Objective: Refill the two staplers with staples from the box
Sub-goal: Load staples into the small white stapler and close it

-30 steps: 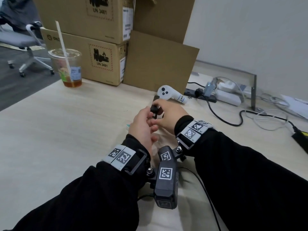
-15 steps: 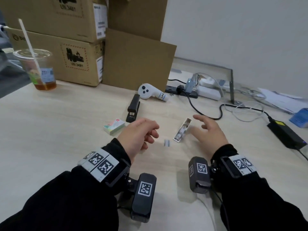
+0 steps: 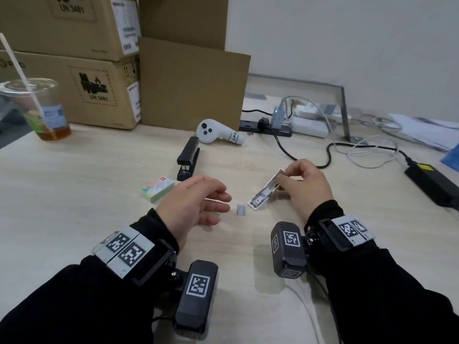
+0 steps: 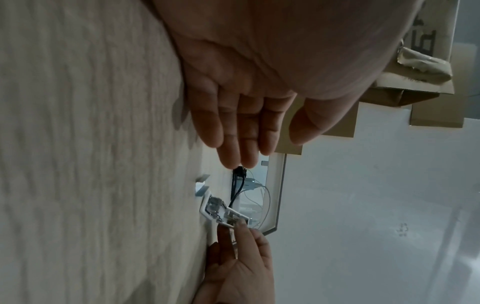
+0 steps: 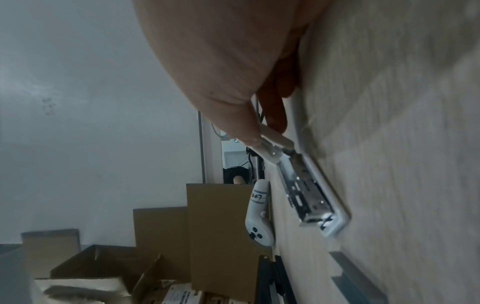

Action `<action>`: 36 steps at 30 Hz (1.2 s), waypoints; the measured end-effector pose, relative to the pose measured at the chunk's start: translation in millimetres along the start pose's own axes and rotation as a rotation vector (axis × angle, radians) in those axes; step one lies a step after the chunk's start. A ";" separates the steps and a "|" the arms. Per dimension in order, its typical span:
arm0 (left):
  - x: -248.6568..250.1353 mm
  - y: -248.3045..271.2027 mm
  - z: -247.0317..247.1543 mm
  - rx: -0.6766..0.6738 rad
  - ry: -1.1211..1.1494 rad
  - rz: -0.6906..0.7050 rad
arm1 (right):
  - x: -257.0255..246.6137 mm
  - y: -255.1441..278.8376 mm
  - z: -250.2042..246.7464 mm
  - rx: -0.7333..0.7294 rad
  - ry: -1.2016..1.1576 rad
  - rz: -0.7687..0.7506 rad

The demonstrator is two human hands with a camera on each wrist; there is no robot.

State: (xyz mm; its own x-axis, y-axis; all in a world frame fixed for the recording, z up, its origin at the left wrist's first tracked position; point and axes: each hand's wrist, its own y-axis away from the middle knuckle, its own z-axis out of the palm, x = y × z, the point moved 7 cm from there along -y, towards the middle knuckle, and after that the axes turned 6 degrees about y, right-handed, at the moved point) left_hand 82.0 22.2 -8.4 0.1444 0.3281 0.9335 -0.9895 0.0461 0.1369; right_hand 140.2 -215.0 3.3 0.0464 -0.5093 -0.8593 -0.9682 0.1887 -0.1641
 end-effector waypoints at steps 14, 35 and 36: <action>-10.8 6.7 16.4 -0.181 -0.039 -0.100 | -55.6 52.4 52.6 -0.083 -0.286 -0.057; -9.3 -5.9 -7.7 0.054 0.241 -0.110 | -47.1 48.7 57.6 -0.453 0.478 -0.271; -8.7 -5.4 -7.3 0.045 0.238 -0.105 | -47.7 49.7 58.0 -0.456 0.480 -0.282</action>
State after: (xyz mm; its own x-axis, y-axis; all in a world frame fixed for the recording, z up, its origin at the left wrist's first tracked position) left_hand 86.1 26.0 -19.7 0.2367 0.5370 0.8097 -0.9673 0.0515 0.2485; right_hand 104.1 -132.6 8.1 0.2982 -0.8195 -0.4895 -0.9464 -0.3207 -0.0395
